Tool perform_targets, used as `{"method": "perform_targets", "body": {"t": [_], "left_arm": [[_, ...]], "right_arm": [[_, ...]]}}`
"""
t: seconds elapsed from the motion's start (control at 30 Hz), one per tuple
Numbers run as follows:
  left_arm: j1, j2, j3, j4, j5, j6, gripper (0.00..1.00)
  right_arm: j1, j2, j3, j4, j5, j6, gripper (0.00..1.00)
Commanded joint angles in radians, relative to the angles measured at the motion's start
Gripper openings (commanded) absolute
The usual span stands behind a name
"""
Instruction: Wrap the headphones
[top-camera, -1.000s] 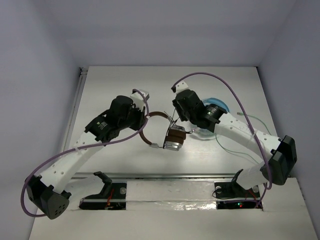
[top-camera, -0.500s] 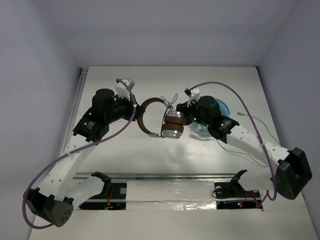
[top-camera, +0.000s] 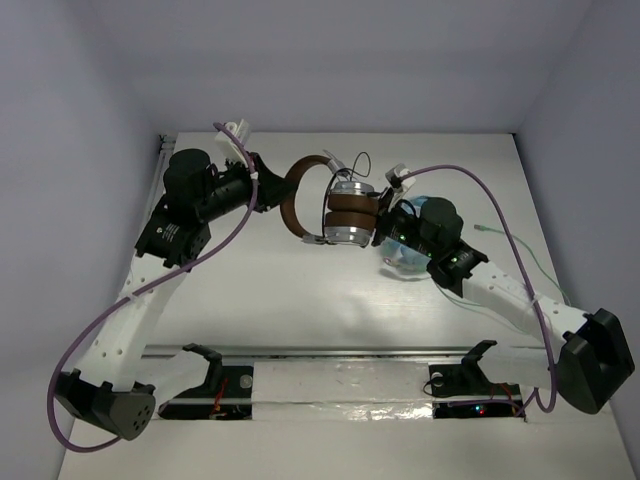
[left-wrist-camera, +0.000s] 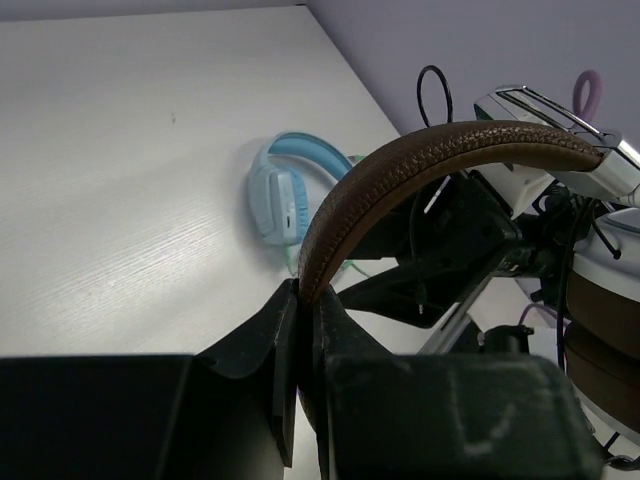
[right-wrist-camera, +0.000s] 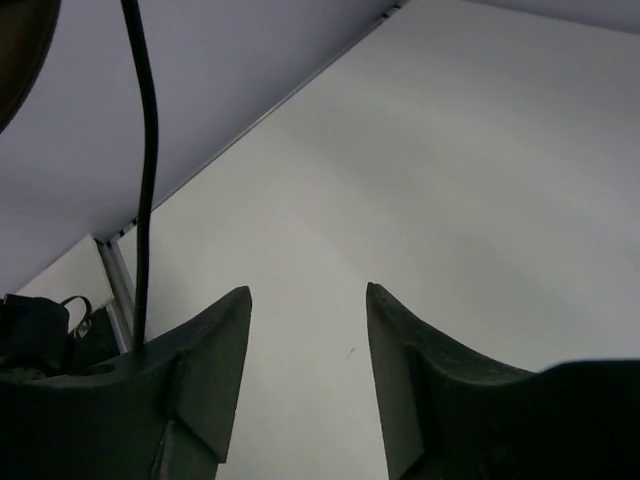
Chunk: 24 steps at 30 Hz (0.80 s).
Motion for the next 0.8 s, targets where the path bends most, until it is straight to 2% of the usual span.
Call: {"method": "perform_targets", "body": {"t": [0.0,0.03,0.1,0.13,0.17,0.33,0.4,0.53,0.6,0.73,0.77], "left_arm": [[0.001,0.001,0.072,0.073,0.066,-0.069,0.0],[0.001,0.006,0.077,0.069,0.066,-0.067,0.0],[0.001,0.006,0.084,0.063,0.061,-0.069,0.0],[0.001,0.007,0.09,0.055,0.049,-0.066,0.0],[0.001,0.006,0.104,0.038,0.037,-0.063,0.0],[0.001,0.007,0.138,0.021,0.015,-0.07,0.0],[0.001,0.012,0.143,0.015,0.012,-0.074,0.0],[0.001,0.013,0.136,0.021,0.02,-0.078,0.0],[0.001,0.012,0.133,0.023,0.021,-0.078,0.0],[0.001,0.021,0.144,0.009,0.018,-0.072,0.0],[0.001,0.023,0.152,0.006,0.015,-0.069,0.0]], "right_arm": [[-0.015,-0.021,-0.017,0.135,-0.041,0.01,0.54],[-0.015,-0.021,-0.016,0.138,-0.045,0.009,0.46],[-0.015,-0.025,-0.01,0.129,-0.041,0.006,0.4],[-0.015,-0.035,-0.005,0.091,-0.022,0.003,0.25],[-0.015,-0.042,0.01,0.064,0.014,0.003,0.17],[-0.024,-0.103,0.016,-0.068,0.247,0.021,0.02],[-0.024,-0.136,0.016,-0.102,0.333,0.03,0.01],[-0.024,-0.182,0.022,-0.177,0.403,0.027,0.02],[-0.024,-0.202,0.022,-0.168,0.331,0.012,0.04],[-0.024,-0.197,0.019,-0.075,0.109,-0.01,0.38],[-0.024,-0.185,0.024,-0.06,0.088,-0.013,0.53]]}}
